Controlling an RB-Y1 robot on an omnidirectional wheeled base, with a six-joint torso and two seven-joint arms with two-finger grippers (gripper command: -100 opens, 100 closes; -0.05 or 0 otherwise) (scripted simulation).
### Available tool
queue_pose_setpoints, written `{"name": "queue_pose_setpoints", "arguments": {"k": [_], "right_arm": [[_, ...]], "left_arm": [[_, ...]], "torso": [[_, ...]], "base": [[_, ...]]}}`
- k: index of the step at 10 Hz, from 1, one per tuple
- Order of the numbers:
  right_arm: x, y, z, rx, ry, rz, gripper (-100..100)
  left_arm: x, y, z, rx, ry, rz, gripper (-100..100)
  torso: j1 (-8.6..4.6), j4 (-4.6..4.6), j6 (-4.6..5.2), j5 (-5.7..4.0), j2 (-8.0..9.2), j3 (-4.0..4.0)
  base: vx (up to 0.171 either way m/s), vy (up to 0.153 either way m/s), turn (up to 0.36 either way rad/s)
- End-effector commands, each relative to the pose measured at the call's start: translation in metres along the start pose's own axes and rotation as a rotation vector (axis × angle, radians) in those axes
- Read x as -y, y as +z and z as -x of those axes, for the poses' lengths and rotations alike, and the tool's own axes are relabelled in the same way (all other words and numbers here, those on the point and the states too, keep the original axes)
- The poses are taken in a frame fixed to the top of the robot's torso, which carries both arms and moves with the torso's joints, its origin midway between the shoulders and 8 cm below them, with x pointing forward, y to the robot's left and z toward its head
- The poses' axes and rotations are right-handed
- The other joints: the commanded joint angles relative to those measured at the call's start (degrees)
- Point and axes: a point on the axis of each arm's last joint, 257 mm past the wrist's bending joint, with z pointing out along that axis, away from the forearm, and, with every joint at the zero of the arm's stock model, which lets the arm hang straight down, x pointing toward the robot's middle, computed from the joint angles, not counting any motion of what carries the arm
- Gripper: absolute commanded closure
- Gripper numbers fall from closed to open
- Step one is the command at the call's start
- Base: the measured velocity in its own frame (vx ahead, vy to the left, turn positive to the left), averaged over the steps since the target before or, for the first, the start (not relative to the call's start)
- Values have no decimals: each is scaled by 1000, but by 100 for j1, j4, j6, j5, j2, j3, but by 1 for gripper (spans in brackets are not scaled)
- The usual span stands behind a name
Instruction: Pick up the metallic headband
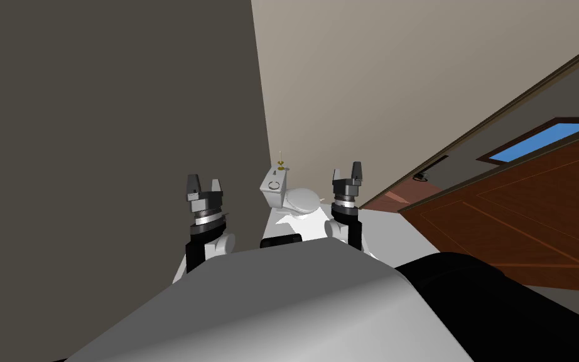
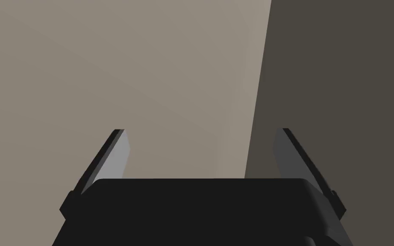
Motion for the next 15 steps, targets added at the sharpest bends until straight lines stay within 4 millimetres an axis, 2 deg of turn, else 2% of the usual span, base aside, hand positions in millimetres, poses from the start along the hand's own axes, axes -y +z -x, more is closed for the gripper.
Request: {"name": "queue_pose_setpoints", "arguments": {"k": [1,7,8,13,15], "right_arm": [[0,0,0,0,0,0,0],[0,0,0,0,0,0,0],[0,0,0,0,0,0,0],[0,0,0,0,0,0,0],[0,0,0,0,0,0,0]], "left_arm": [[-9,0,-7,-42,11,26,-100],[-56,-1,-28,-131,21,174,-100],[-57,-1,-28,-131,22,176,-100],[-107,-9,-45,-174,17,335,-100],[-119,-12,-49,-182,16,376,-100]], "torso": [[0,0,0,0,0,0],[-6,-2,0,-1,-10,-6],[-8,-3,1,-2,-11,-7],[-9,-3,1,-2,-12,-7],[-7,-2,-1,-2,-9,-5]], "base": [[8,-8,-15],[20,-18,-24],[15,-16,-13],[23,-18,-30],[15,-15,-12]]}}
